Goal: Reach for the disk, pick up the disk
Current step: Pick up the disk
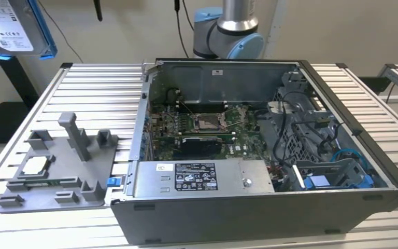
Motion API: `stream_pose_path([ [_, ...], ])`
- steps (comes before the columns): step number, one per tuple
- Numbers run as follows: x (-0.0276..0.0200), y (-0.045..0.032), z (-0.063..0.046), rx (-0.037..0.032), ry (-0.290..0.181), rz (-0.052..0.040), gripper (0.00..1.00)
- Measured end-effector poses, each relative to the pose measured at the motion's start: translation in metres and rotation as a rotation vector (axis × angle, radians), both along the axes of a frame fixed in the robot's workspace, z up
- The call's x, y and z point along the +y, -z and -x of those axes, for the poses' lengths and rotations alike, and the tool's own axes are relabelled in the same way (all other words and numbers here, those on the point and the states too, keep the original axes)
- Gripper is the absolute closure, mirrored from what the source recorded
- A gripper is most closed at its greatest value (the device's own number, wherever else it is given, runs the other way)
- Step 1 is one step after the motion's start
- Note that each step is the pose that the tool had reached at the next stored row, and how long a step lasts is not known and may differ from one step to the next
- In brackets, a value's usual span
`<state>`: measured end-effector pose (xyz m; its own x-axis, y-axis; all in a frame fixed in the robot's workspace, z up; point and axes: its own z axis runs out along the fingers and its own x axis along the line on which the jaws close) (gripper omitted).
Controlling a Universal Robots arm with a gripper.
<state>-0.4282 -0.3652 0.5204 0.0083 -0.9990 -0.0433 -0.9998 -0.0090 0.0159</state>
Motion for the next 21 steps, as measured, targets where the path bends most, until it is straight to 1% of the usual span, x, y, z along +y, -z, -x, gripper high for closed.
stream_pose_path([
  [10,0.0,0.0,-0.017,0.0,0.0,0.0,1.0],
  [16,0.0,-0.0001,-0.03,0.0001,0.0,0.0001,1.0],
  [21,0.0,-0.0001,-0.042,0.0001,0.0,0.0,1.0],
])
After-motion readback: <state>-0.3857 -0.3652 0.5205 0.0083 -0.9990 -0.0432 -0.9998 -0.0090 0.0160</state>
